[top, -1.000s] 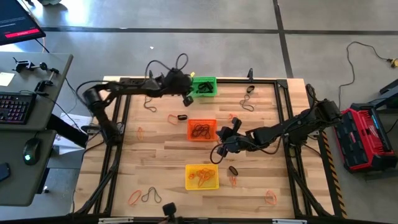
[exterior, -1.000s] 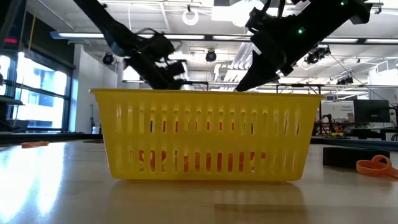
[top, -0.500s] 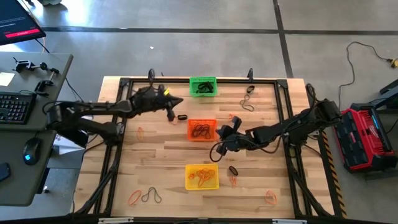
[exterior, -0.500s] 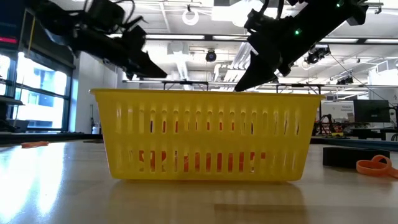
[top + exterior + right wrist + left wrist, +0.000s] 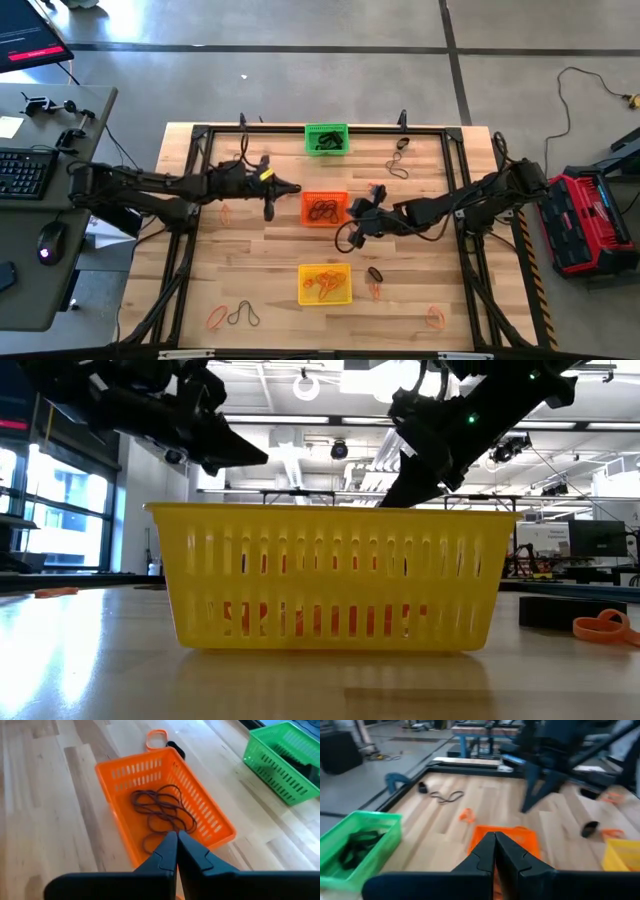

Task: Sort rubber bands into baskets
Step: Put the orange rubber band into the yellow bin

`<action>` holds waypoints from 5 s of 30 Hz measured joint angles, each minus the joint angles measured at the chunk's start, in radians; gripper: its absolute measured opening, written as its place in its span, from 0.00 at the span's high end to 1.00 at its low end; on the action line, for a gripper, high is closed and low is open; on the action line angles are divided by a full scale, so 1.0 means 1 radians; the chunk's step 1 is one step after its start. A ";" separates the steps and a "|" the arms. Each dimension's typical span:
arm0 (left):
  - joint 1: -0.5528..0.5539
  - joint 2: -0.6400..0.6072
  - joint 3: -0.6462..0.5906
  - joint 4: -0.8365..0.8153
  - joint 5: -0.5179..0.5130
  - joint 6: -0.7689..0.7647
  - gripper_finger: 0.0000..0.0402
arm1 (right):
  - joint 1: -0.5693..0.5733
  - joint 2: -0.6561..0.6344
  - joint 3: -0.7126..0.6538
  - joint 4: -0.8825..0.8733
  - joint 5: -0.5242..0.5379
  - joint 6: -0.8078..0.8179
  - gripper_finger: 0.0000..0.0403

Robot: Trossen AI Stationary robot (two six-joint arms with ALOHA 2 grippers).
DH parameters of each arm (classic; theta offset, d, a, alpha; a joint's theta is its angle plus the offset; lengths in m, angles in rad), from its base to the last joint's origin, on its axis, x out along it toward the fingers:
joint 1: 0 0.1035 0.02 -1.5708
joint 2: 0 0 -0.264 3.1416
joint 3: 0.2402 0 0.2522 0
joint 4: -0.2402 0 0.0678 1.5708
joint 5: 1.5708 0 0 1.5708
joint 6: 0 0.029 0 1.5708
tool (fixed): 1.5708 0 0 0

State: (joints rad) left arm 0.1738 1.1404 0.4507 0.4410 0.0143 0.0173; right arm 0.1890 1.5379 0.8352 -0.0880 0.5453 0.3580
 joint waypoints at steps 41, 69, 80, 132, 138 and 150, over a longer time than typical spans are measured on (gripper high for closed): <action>-0.143 0.001 -0.212 0.290 -0.039 -0.093 1.00 | -0.496 0.194 0.004 -0.214 -0.240 0.079 0.69; -0.142 0.001 -0.212 0.284 -0.057 -0.085 1.00 | -0.053 -0.037 0.000 0.012 -0.267 0.139 1.00; -0.142 0.001 -0.212 0.282 -0.057 -0.088 1.00 | 0.214 0.015 0.015 0.337 -0.244 0.096 1.00; -0.144 0.001 -0.212 0.281 -0.056 -0.093 1.00 | 0.207 0.433 0.422 -0.106 -0.400 0.150 0.86; -0.144 0.001 -0.212 0.281 -0.056 -0.093 1.00 | 0.214 0.433 0.422 -0.107 -0.406 0.166 0.68; -0.143 0.001 -0.212 0.282 -0.056 -0.093 1.00 | 0.210 0.377 0.422 -0.154 -0.447 0.158 0.68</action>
State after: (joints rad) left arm 0.0303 1.1412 0.2390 0.7227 -0.0414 -0.0761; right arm 0.3989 1.9146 1.2575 -0.2416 0.0981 0.5159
